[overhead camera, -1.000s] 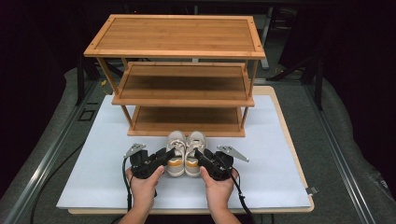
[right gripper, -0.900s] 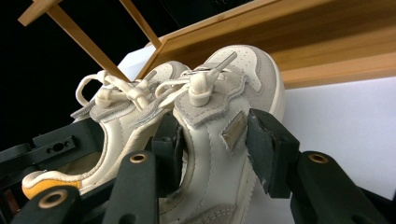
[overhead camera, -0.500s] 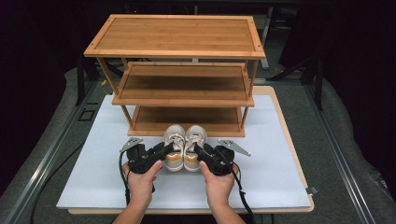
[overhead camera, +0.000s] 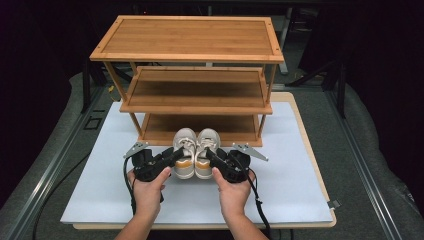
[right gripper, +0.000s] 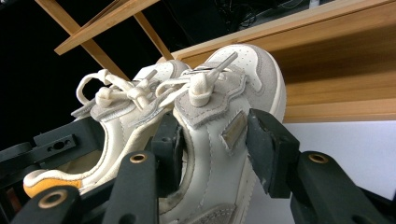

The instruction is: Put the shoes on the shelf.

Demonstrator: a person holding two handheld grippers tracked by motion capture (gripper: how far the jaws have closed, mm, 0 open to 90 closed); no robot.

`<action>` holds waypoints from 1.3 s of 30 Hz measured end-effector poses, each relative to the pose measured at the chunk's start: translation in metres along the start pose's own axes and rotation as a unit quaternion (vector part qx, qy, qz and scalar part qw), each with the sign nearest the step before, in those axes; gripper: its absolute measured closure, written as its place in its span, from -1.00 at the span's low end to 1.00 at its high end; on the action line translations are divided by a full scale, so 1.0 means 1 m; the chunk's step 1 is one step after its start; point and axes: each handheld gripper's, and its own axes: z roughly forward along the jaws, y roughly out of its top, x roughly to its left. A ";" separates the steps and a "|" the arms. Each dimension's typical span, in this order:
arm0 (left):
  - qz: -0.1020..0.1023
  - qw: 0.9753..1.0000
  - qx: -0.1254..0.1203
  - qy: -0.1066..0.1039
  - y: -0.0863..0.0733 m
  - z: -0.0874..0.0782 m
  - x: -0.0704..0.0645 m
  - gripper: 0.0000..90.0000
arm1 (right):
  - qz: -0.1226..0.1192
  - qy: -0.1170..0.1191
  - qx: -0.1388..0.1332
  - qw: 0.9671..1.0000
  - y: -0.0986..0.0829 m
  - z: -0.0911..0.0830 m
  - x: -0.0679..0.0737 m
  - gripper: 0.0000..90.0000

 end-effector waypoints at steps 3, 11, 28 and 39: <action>0.000 1.000 -0.001 -0.002 0.003 -0.002 -0.002 0.21 | -0.002 -0.004 0.004 1.000 0.004 -0.002 0.002 0.27; 0.007 1.000 -0.004 -0.005 0.009 -0.007 -0.009 0.21 | -0.006 0.004 -0.005 1.000 0.010 -0.009 0.006 0.27; 0.010 1.000 -0.012 -0.011 0.024 -0.019 -0.021 0.21 | -0.011 0.014 -0.011 1.000 0.024 -0.022 0.017 0.26; 0.011 1.000 -0.012 -0.012 0.030 -0.025 -0.025 0.21 | -0.016 0.019 -0.005 1.000 0.033 -0.027 0.023 0.26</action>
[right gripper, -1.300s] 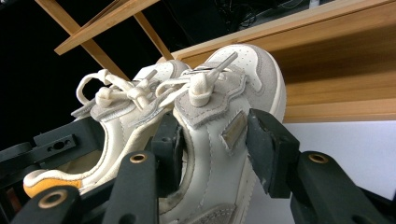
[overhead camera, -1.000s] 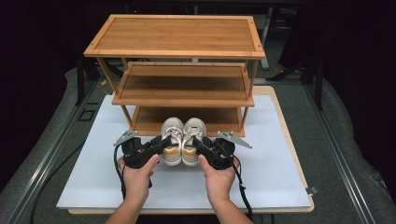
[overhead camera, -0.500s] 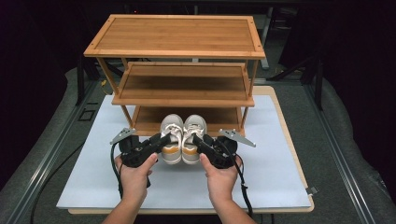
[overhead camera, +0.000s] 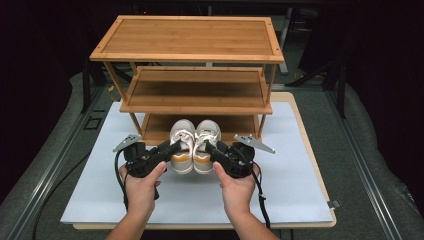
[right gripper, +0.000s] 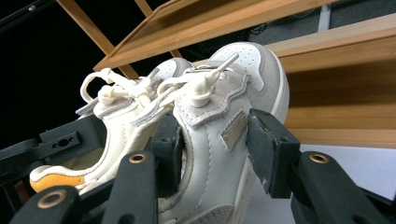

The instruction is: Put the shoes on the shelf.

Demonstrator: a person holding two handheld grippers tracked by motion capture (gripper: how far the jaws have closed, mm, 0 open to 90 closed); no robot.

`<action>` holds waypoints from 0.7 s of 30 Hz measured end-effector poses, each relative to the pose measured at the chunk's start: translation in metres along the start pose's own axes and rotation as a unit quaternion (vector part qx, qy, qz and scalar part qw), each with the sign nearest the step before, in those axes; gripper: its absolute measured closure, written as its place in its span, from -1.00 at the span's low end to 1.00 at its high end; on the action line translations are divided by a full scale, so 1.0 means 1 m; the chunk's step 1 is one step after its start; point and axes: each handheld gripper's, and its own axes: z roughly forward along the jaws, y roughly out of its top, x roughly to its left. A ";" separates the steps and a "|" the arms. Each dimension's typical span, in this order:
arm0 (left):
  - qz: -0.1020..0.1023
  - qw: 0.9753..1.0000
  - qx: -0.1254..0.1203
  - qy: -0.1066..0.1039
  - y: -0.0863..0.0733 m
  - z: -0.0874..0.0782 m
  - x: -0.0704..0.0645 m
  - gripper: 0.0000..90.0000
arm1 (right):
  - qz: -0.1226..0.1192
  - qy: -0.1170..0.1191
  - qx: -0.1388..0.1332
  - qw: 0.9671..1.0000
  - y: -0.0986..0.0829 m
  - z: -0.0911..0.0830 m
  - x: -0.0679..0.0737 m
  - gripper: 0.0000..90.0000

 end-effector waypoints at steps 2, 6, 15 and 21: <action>0.003 1.000 0.000 0.000 0.002 -0.001 -0.002 0.21 | -0.001 -0.002 0.000 1.000 0.002 -0.001 0.001 0.26; 0.003 1.000 -0.001 -0.001 0.005 -0.002 -0.004 0.21 | 0.000 -0.001 0.000 1.000 0.005 -0.003 0.003 0.26; 0.003 1.000 -0.007 -0.004 0.015 -0.002 -0.006 0.21 | -0.009 0.001 -0.005 1.000 0.016 -0.003 0.006 0.26; 0.008 1.000 -0.007 -0.003 0.020 0.000 -0.008 0.21 | -0.009 0.002 -0.005 1.000 0.021 -0.003 0.006 0.26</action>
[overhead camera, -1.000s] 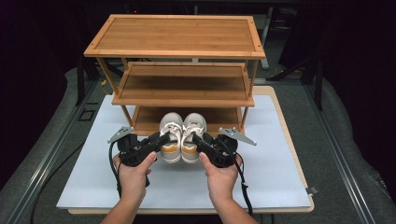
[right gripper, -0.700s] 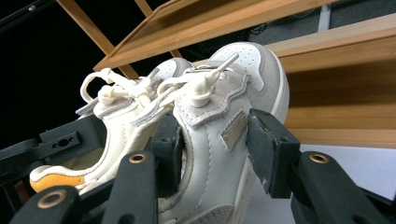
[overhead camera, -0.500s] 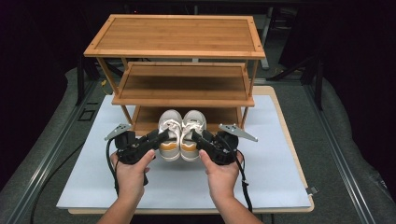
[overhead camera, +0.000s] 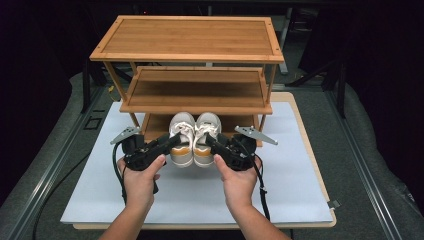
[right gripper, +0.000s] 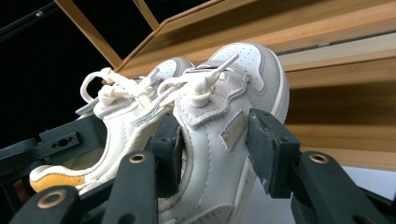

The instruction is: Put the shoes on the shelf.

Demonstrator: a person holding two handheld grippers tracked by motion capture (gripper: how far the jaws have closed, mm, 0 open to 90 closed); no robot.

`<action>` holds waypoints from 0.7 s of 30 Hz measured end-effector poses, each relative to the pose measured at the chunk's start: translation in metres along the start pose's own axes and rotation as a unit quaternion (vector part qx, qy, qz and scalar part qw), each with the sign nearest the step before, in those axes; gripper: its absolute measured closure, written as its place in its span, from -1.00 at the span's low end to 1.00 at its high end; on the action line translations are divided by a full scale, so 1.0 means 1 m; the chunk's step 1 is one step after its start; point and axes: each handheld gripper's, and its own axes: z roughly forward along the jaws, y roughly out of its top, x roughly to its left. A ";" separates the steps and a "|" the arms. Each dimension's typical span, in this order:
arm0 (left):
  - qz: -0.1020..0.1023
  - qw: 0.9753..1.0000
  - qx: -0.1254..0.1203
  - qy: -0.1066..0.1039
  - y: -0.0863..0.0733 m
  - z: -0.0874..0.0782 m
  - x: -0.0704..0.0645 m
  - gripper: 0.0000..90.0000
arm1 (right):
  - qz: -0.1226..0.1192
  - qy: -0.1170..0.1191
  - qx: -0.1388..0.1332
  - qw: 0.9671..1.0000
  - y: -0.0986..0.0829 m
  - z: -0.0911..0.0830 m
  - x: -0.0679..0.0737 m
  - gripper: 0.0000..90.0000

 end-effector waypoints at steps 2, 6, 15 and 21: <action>0.000 1.000 0.001 0.000 0.002 0.001 0.000 0.21 | -0.004 -0.007 0.004 1.000 0.002 0.000 0.001 0.26; 0.001 1.000 -0.001 0.000 0.006 0.002 -0.001 0.21 | -0.002 -0.006 0.003 1.000 0.006 0.001 0.000 0.26; 0.012 1.000 0.000 0.001 0.016 0.005 -0.004 0.21 | -0.005 -0.003 -0.007 1.000 0.013 0.003 0.001 0.26; 0.006 1.000 0.000 -0.001 0.019 0.010 0.000 0.21 | -0.004 -0.004 -0.007 1.000 0.017 0.007 -0.001 0.26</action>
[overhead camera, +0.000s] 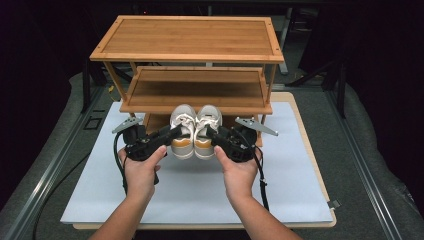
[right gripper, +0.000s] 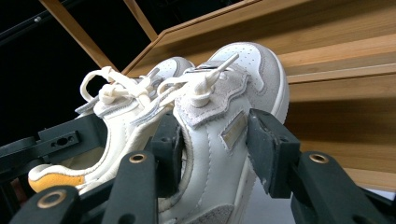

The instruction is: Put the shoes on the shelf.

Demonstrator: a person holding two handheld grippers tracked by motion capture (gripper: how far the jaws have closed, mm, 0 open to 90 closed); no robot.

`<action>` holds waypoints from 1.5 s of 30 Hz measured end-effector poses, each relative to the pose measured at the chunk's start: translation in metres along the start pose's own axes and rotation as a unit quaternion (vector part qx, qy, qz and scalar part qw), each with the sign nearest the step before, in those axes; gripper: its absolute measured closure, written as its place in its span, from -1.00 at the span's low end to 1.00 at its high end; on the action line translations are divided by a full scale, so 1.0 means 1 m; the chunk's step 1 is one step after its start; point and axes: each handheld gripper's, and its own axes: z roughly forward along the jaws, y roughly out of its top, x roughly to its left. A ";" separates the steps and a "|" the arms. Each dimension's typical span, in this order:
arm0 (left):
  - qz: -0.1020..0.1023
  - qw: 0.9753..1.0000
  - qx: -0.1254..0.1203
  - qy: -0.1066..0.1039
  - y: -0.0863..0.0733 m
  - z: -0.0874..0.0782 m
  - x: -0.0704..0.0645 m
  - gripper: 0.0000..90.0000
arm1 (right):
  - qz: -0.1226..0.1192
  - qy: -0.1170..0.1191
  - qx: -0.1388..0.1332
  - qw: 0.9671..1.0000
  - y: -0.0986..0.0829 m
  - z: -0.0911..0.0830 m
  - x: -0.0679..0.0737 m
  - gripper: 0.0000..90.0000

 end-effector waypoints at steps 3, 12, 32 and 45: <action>-0.002 1.000 0.000 -0.001 0.001 0.002 0.001 0.21 | 0.000 0.000 -0.002 1.000 0.001 0.002 -0.001 0.26; -0.001 1.000 -0.004 -0.002 0.008 0.004 0.002 0.21 | -0.001 -0.001 -0.005 1.000 0.007 0.005 0.000 0.26; 0.008 1.000 -0.005 0.003 0.032 0.022 0.006 0.21 | -0.008 -0.005 -0.008 1.000 0.028 0.022 -0.003 0.26; 0.013 1.000 -0.006 -0.001 0.050 0.043 0.016 0.21 | -0.021 -0.012 -0.012 1.000 0.045 0.040 -0.010 0.26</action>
